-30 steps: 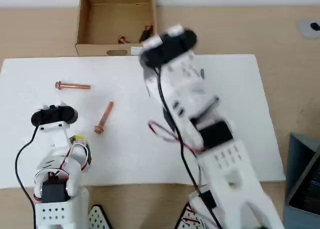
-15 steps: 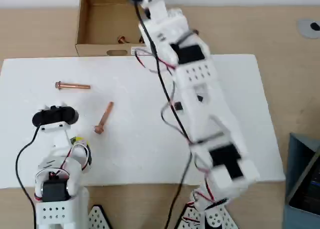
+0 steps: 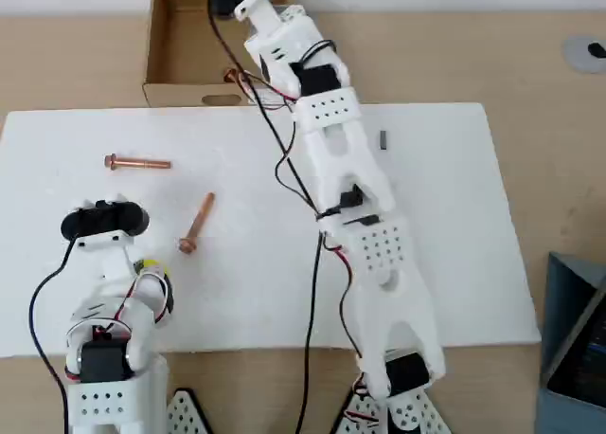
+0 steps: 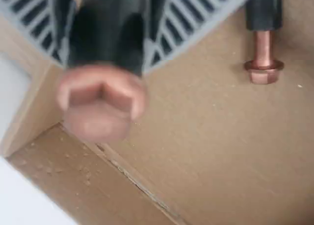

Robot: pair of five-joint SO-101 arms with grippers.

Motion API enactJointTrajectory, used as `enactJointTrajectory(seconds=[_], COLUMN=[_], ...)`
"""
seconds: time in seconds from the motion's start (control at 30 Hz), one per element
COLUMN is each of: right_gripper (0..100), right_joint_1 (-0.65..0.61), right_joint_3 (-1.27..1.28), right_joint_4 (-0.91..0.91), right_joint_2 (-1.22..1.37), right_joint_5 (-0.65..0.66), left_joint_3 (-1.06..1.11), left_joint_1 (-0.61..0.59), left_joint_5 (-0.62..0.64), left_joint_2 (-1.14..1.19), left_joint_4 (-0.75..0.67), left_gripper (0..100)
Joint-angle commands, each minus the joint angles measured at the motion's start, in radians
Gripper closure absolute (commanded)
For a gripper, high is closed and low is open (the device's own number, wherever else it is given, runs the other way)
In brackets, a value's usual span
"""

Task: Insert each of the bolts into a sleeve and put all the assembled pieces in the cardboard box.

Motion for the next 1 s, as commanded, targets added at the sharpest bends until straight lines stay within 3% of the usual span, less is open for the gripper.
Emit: enactJointTrajectory(seconds=[0.0,0.2,0.57,0.7,0.97], right_gripper=[97.3,85.9,86.0,86.0,89.0], right_joint_1=[-0.004,-0.018,-0.018,-0.018,-0.008], right_joint_3=[-0.208,-0.344,-0.398,-0.549,-0.547], right_joint_4=[0.0,0.097,0.104,0.241,0.486], right_joint_2=[0.064,0.156,0.174,0.179,0.013], right_joint_5=[0.061,0.077,0.08,0.08,0.075], left_joint_3=[-0.006,-0.006,-0.006,-0.006,-0.006], left_joint_1=[-0.008,-0.006,-0.006,-0.006,-0.006], left_joint_5=[-0.003,-0.005,-0.005,-0.005,-0.005], left_joint_2=[-0.007,-0.007,-0.007,-0.007,-0.007], left_joint_4=[-0.009,-0.009,-0.009,-0.009,-0.009], left_gripper=[99,99,99,99,99])
